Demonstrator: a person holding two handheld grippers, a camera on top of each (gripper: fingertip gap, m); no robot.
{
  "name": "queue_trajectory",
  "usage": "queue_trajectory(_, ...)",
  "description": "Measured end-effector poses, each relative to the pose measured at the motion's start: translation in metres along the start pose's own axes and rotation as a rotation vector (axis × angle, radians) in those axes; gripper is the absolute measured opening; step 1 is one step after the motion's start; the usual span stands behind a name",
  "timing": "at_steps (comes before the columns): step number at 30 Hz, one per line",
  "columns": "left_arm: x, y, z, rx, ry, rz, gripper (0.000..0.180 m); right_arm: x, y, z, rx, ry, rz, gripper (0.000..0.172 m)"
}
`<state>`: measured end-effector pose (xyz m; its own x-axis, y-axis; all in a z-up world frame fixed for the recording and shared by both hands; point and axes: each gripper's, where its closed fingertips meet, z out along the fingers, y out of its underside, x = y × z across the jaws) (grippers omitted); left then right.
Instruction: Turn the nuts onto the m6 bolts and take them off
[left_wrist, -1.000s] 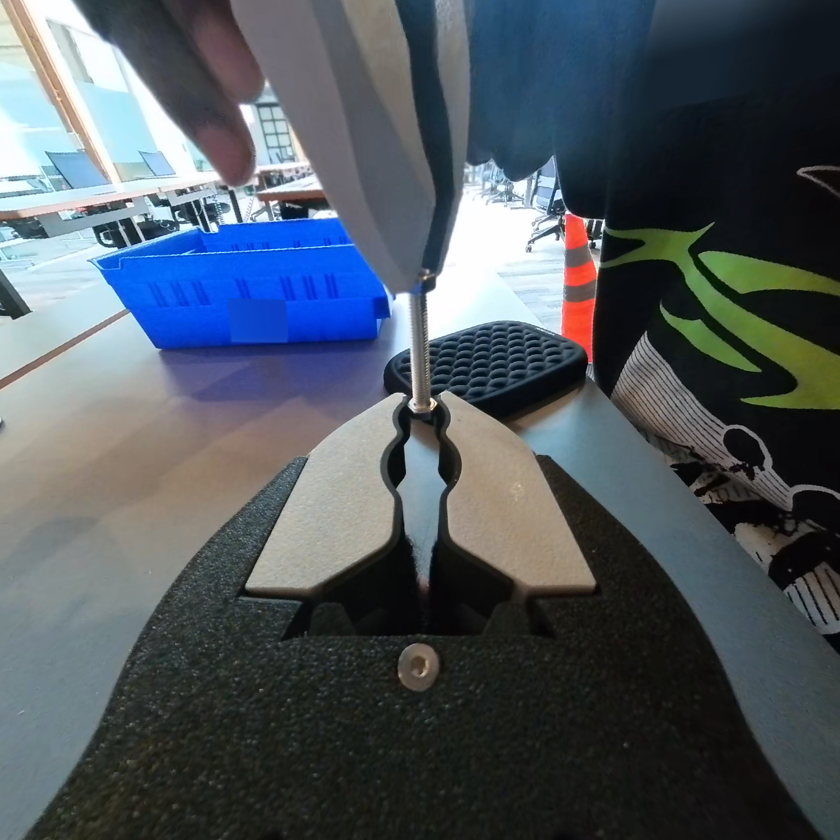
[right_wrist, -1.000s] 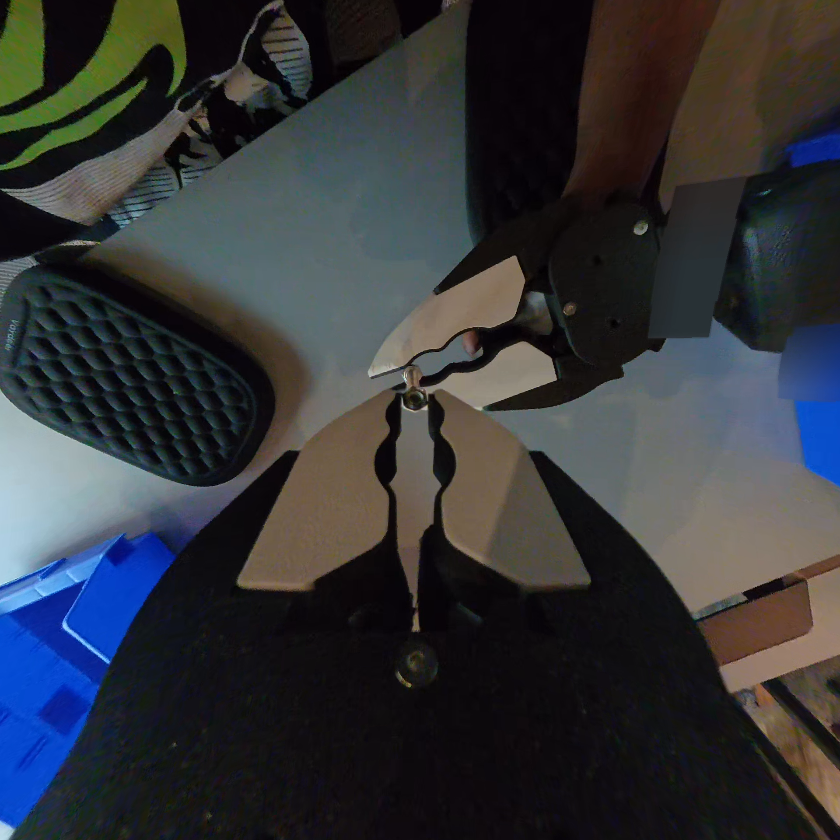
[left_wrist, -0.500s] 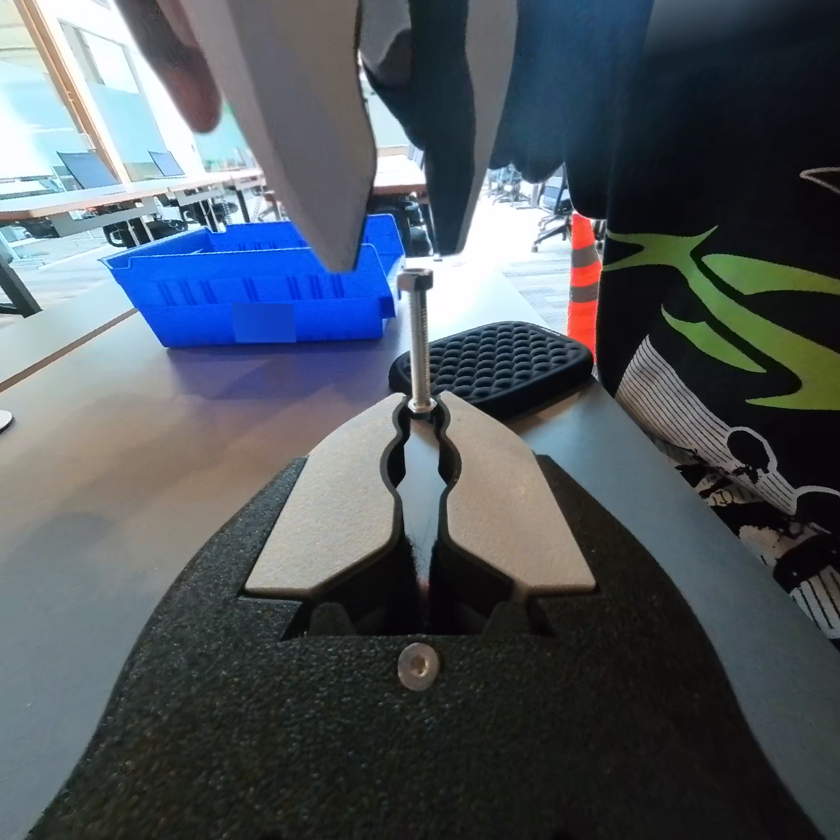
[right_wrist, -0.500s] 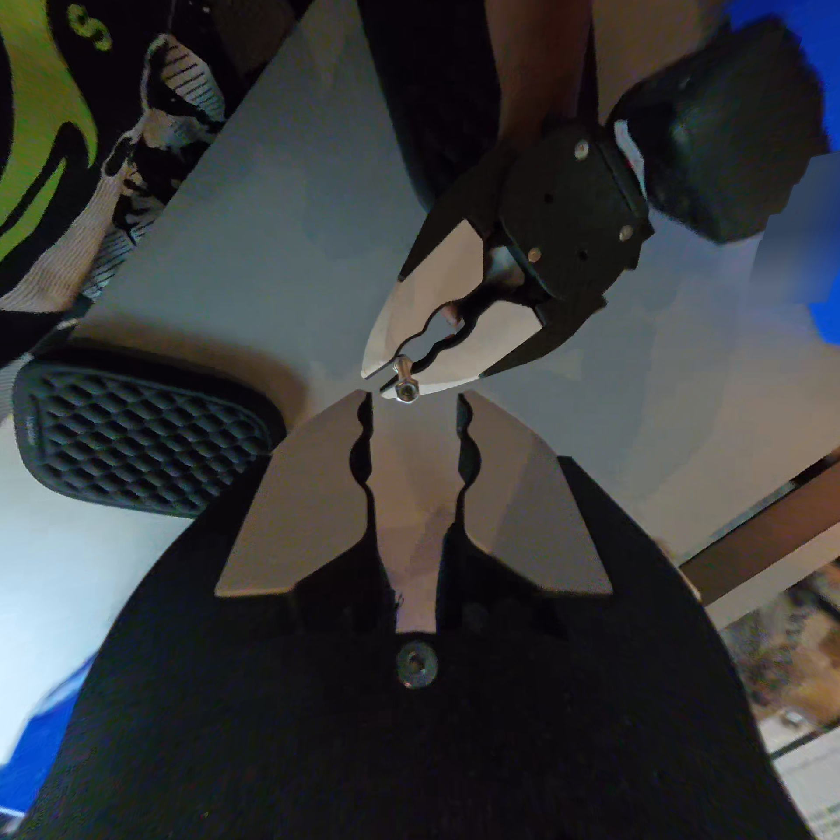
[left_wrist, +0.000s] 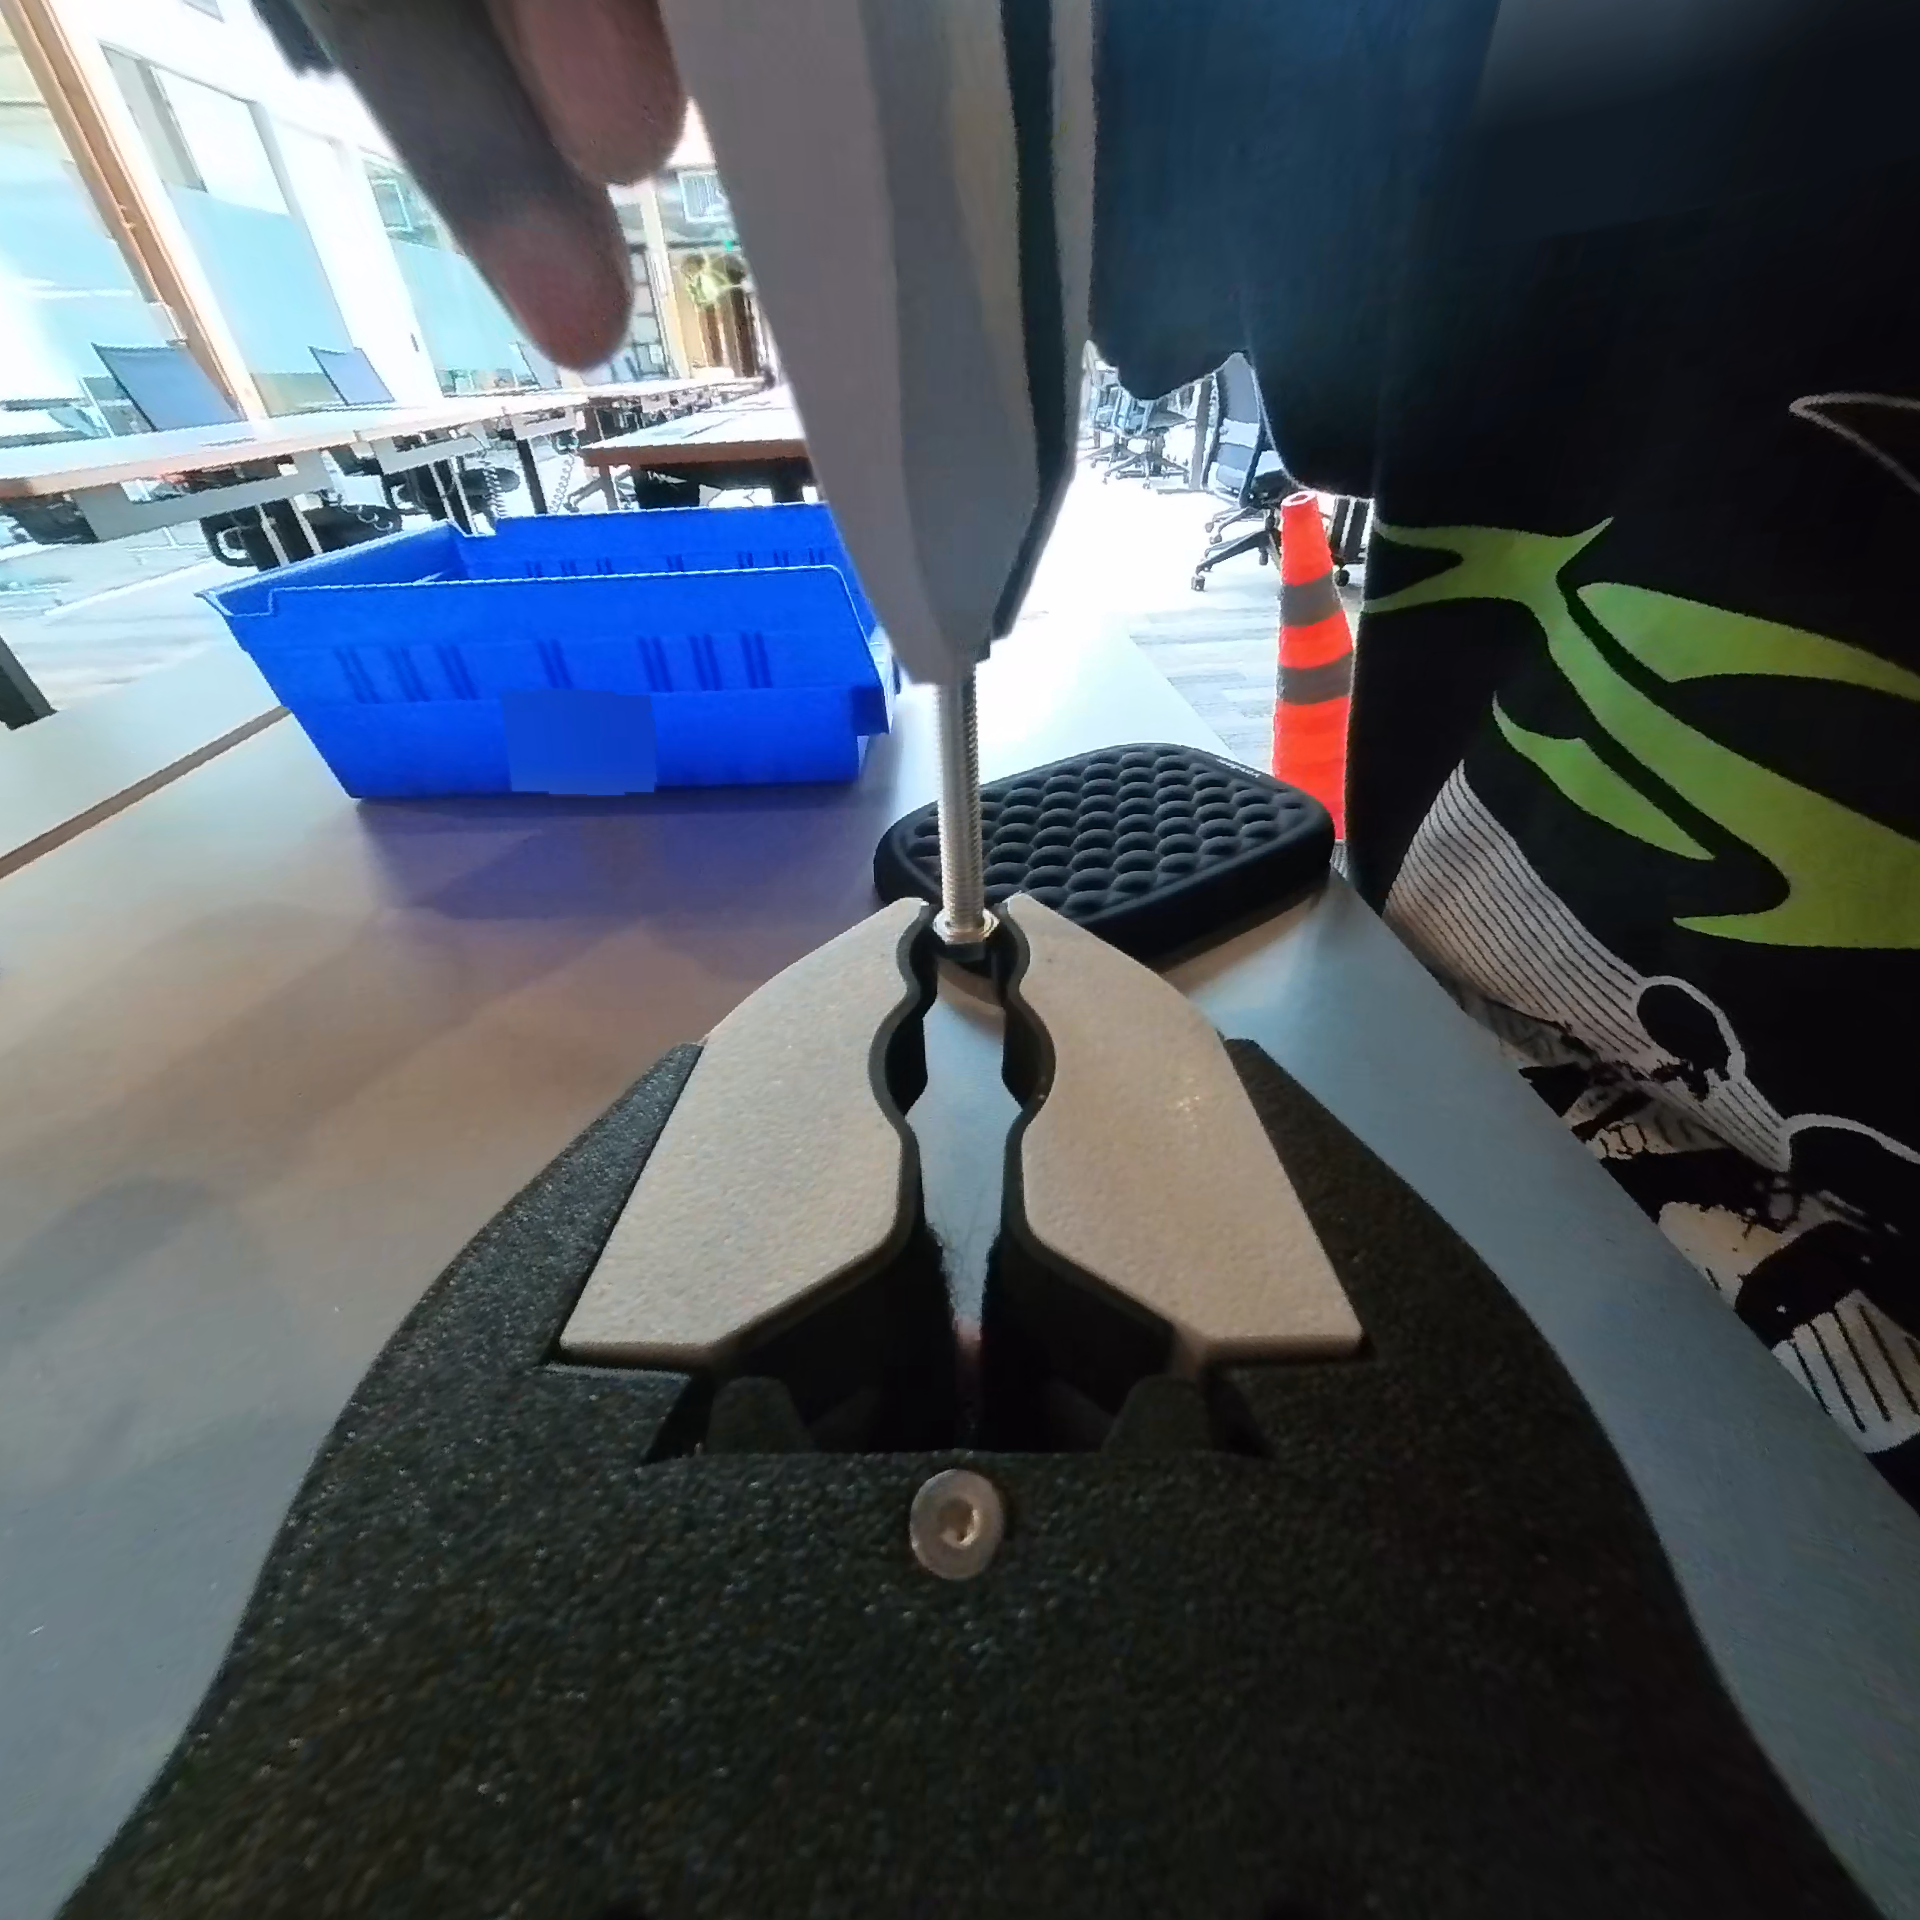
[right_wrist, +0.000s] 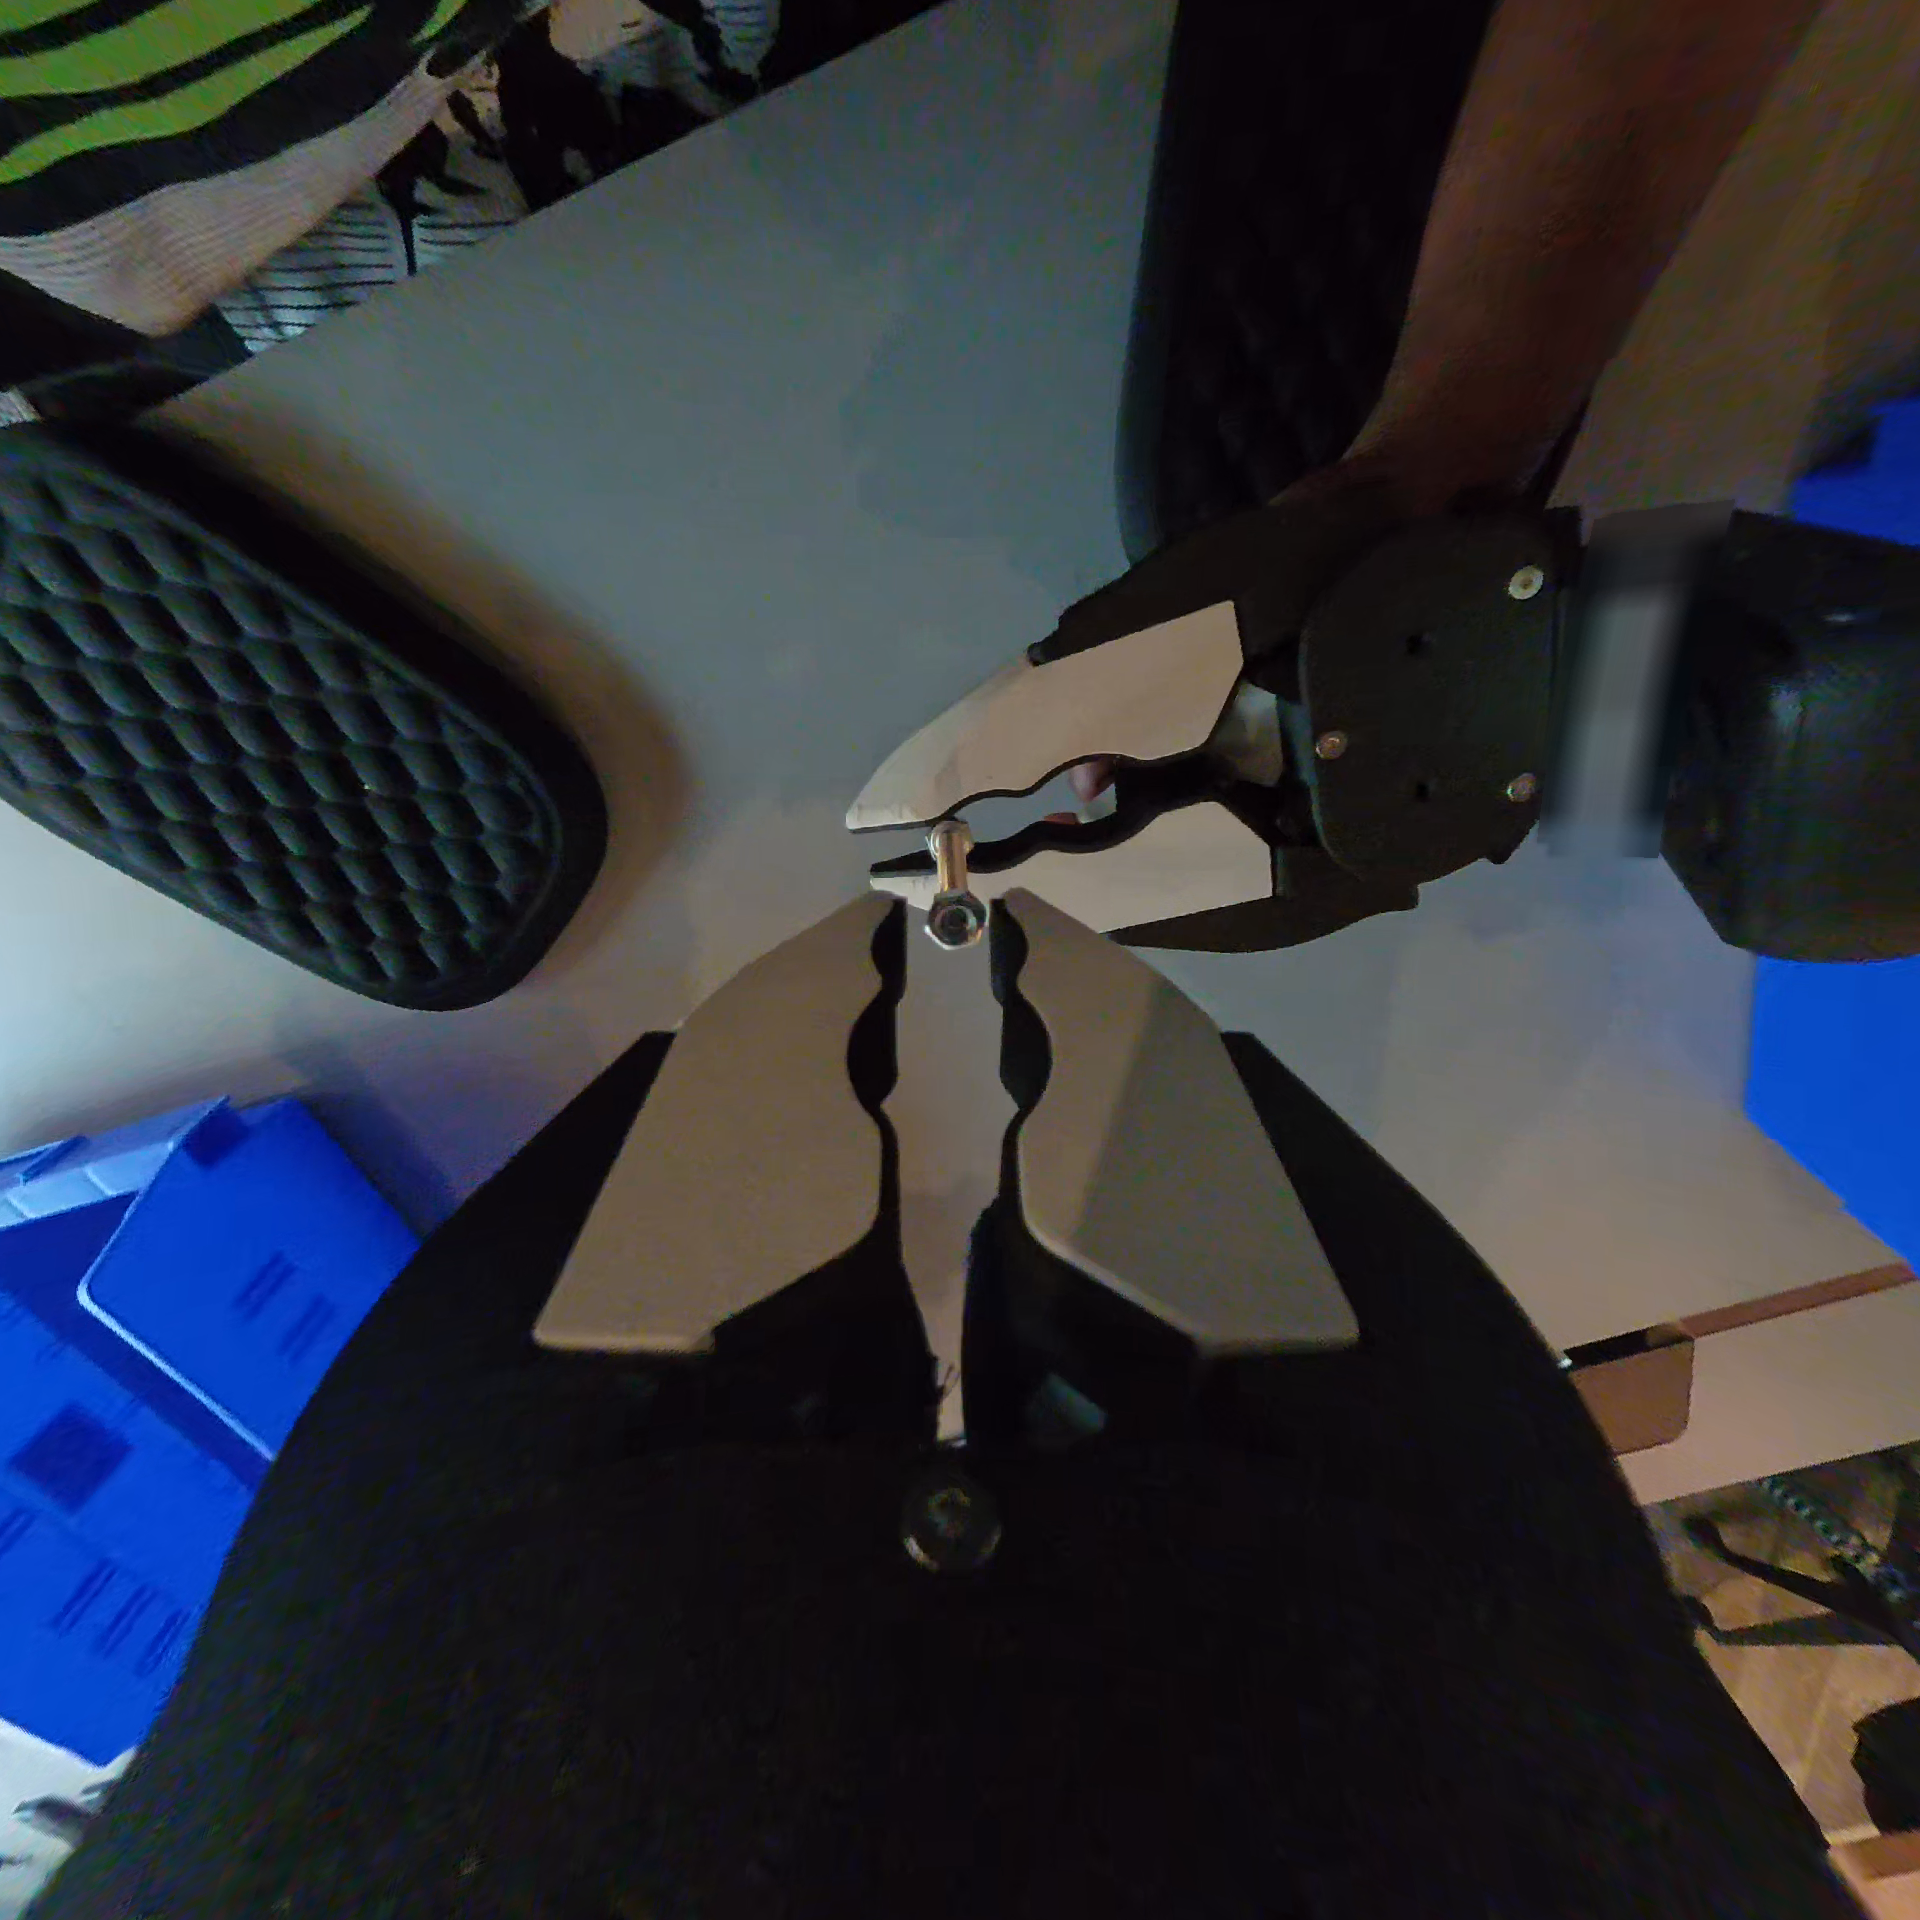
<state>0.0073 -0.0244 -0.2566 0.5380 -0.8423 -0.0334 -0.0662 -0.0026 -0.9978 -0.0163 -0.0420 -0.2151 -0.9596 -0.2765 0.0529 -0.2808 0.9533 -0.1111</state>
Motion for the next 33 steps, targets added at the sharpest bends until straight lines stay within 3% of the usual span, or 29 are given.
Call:
queue_trajectory(4,-0.001,0.0,0.0,-0.001,-0.005,0.0,0.009,0.002,0.001,0.0,0.01,0.01,0.047,0.01)
queue_trajectory(10,-0.004,0.001,0.0,-0.009,-0.03,0.003,0.009,0.004,0.005,0.001,-0.017,0.014,0.43,0.01)
queue_trajectory(13,-0.003,0.002,0.001,-0.015,-0.028,0.012,0.009,-0.002,0.003,0.001,-0.038,0.013,0.519,0.011)
queue_trajectory(17,-0.001,0.003,0.001,-0.022,-0.018,0.019,0.009,-0.001,-0.002,-0.004,-0.015,0.049,0.393,0.036)
queue_trajectory(22,0.0,0.002,0.001,-0.019,-0.007,0.017,0.009,-0.002,-0.003,-0.008,0.011,0.071,0.008,0.02)
queue_trajectory(29,0.0,0.002,0.0,-0.016,-0.007,0.013,0.009,-0.002,0.003,0.001,-0.015,0.016,0.021,0.013)
queue_trajectory(33,-0.001,0.002,0.0,-0.015,-0.014,0.011,0.009,-0.002,0.004,0.0,-0.018,0.012,0.158,0.01)
